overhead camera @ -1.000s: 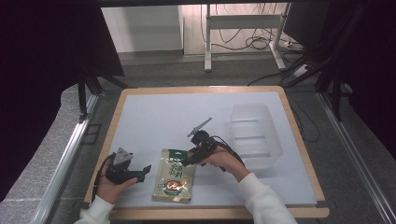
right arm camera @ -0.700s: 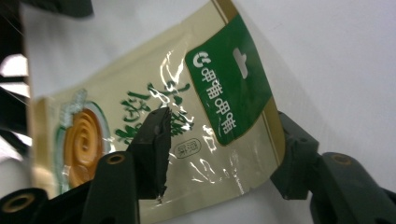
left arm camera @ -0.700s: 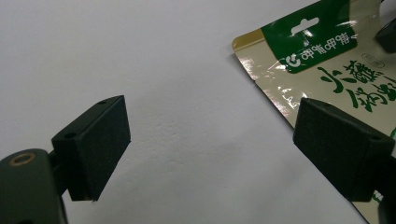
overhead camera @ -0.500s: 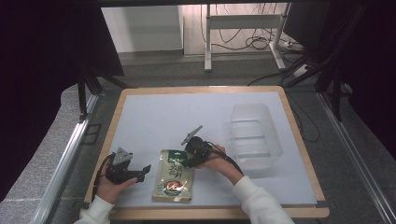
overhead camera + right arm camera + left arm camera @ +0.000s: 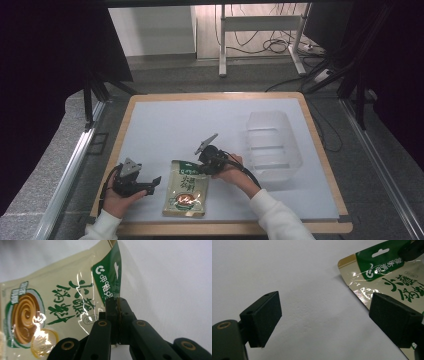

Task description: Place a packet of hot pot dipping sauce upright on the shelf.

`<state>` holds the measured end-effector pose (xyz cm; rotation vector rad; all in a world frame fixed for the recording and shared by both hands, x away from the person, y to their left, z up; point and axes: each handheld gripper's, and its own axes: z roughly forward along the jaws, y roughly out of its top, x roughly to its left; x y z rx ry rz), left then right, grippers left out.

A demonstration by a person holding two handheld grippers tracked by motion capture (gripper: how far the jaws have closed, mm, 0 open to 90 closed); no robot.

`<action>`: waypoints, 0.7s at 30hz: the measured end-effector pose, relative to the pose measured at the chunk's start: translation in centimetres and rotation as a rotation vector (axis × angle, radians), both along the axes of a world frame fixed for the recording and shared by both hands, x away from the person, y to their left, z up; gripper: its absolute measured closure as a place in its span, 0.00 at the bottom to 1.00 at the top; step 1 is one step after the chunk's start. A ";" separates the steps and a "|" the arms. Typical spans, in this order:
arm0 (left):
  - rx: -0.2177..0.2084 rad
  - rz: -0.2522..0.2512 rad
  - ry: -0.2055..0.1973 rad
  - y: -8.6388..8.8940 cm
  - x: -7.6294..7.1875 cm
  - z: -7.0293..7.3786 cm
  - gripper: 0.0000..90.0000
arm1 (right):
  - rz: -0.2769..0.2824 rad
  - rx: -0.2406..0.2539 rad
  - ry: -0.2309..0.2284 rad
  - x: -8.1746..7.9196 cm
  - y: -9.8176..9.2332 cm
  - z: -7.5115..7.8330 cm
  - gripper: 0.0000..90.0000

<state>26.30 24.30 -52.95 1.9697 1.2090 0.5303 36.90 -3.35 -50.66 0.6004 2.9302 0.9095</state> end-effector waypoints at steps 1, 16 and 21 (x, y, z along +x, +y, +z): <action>0.000 0.000 0.000 0.0 0.0 0.0 0.12 | 0.002 0.005 -0.003 -0.1 0.0 0.2 0.98; 0.001 0.005 -0.001 -0.1 0.0 -0.1 0.12 | 0.039 0.092 -0.097 -1.3 -0.9 4.6 0.99; 0.002 0.005 -0.001 -0.1 0.0 -0.1 0.12 | 0.048 0.121 -0.122 -1.7 -1.6 6.1 0.99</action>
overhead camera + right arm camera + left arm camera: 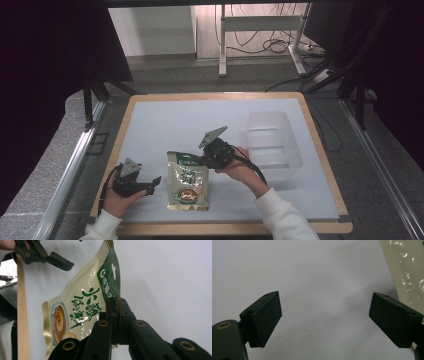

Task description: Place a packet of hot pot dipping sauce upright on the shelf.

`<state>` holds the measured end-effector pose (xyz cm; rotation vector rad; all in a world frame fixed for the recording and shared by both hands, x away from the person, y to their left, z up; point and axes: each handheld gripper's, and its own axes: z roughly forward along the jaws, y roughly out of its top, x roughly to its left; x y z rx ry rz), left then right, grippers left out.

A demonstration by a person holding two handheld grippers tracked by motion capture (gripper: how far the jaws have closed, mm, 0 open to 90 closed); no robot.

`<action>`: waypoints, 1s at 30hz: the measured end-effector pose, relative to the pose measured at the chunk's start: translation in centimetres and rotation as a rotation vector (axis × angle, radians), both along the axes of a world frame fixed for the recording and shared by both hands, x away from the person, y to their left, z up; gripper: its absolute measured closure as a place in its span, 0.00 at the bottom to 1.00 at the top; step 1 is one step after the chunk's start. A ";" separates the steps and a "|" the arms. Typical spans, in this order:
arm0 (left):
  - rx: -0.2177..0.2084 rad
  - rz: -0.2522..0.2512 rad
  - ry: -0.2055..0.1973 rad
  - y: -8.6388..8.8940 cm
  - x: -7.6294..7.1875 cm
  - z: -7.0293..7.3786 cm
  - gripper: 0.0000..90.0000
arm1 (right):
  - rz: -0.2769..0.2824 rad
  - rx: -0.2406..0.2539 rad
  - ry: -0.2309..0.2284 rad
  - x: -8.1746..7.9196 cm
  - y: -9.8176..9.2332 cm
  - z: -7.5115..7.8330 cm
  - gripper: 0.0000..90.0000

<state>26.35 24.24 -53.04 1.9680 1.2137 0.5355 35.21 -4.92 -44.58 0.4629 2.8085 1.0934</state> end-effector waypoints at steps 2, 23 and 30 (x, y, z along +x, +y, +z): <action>0.001 0.000 0.000 0.0 0.0 0.0 0.12 | 0.003 0.007 -0.007 -0.1 -0.2 0.4 0.99; 0.008 -0.004 0.002 0.0 0.0 0.0 0.12 | 0.011 0.125 -0.151 -2.3 -2.5 5.8 0.99; 0.006 -0.005 0.002 0.0 0.0 0.0 0.12 | -0.011 0.147 -0.172 -2.1 -3.4 6.5 0.99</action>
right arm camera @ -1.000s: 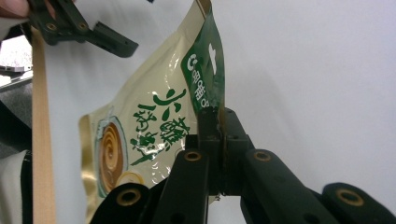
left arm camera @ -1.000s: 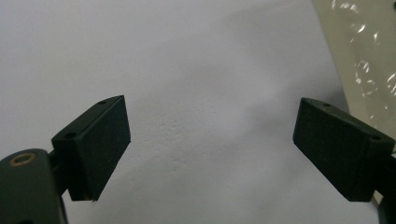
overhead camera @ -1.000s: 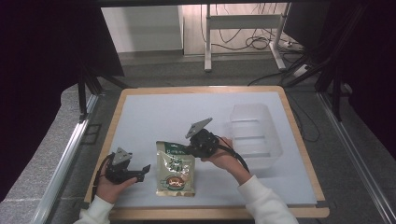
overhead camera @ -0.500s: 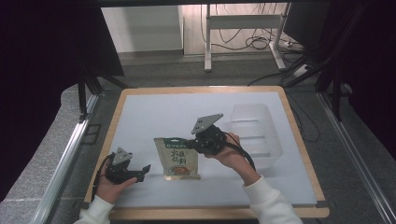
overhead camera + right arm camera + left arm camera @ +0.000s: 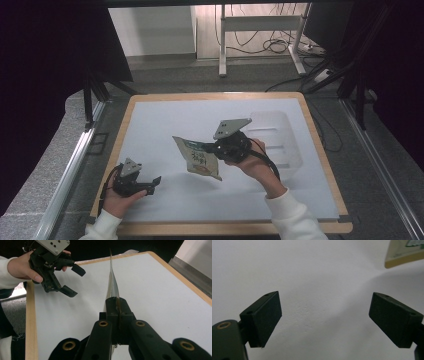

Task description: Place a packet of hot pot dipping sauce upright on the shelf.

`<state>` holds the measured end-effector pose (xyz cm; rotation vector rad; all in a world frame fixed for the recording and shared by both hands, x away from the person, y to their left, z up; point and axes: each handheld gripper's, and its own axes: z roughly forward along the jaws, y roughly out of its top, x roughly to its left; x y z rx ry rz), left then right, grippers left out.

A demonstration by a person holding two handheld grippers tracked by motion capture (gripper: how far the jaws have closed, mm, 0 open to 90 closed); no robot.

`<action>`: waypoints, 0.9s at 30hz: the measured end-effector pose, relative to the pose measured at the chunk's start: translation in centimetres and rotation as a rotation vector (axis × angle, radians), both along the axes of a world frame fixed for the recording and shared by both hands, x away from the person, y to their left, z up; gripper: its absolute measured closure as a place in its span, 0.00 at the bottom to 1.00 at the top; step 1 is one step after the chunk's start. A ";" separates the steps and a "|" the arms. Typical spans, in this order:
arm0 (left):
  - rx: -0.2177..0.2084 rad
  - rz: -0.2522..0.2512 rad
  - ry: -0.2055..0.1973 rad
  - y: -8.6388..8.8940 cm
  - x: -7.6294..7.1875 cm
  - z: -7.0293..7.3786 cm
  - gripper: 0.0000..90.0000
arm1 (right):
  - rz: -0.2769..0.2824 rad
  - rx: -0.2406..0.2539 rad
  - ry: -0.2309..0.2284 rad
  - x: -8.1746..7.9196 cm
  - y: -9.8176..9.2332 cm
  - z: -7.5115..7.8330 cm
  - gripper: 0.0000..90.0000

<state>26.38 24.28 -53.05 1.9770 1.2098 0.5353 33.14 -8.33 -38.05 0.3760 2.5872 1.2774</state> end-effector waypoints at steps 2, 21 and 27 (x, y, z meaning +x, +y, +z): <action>-0.001 0.001 0.000 0.0 0.0 0.0 0.12 | -0.002 0.008 -0.009 0.0 -0.3 0.3 0.99; 0.007 0.000 0.003 -0.1 0.0 0.0 0.12 | -0.043 0.039 -0.043 0.7 -3.1 1.8 0.99; 0.009 -0.001 0.004 -0.1 0.0 -0.1 0.12 | -0.062 0.048 -0.048 1.0 -4.0 2.1 0.99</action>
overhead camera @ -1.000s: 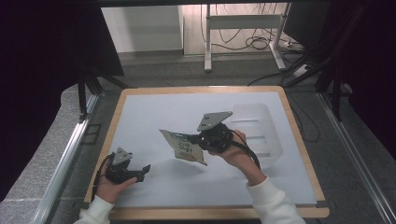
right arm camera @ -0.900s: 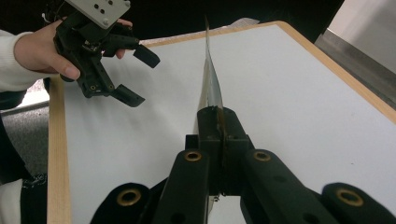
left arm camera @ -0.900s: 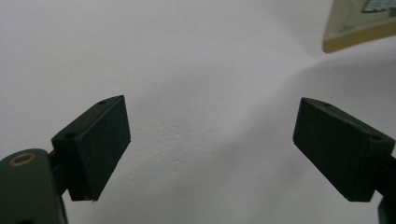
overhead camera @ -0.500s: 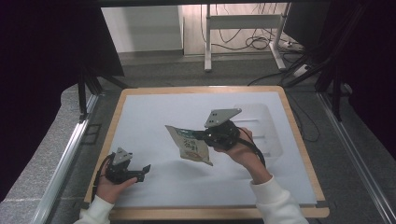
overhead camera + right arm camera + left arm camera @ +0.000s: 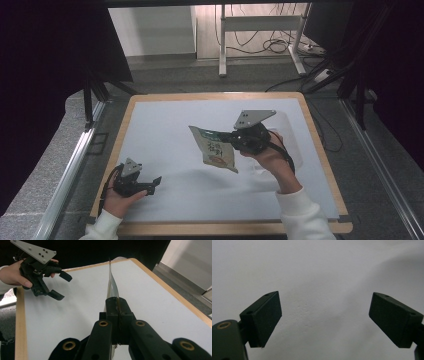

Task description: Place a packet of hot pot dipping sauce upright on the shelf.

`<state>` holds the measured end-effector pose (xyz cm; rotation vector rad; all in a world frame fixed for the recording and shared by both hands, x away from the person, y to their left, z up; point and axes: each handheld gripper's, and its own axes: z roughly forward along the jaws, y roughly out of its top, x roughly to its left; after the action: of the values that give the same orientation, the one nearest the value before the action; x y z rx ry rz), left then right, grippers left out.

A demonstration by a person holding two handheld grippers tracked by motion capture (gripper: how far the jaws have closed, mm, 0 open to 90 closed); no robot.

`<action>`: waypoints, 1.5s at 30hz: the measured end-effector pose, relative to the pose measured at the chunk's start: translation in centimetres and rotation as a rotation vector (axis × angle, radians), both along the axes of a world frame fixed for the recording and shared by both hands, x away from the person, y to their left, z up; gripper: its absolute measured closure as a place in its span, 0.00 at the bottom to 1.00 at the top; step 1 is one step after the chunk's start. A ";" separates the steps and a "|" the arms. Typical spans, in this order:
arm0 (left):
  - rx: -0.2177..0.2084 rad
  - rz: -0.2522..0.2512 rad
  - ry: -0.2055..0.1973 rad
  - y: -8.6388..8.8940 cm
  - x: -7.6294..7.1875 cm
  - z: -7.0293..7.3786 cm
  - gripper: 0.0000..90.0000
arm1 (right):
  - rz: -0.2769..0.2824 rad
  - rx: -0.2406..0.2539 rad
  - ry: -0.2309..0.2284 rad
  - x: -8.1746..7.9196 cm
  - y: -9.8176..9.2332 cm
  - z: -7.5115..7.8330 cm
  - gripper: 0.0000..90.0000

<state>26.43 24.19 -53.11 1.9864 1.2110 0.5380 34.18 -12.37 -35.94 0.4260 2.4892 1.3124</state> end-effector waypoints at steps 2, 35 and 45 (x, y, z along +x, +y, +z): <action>0.000 0.000 0.000 0.0 0.0 0.0 0.12 | -0.004 0.001 0.000 0.1 -0.1 0.0 0.99; 0.007 0.004 0.000 -0.2 0.0 -0.1 0.12 | -0.076 0.082 -0.018 1.4 -4.7 1.7 0.99; 0.007 0.003 -0.002 -0.2 0.1 -0.2 0.12 | -0.095 0.107 -0.032 1.6 -6.0 2.3 0.99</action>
<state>26.49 24.00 -53.27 1.9905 1.2126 0.5463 35.77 -18.34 -33.65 0.5367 2.3500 1.4067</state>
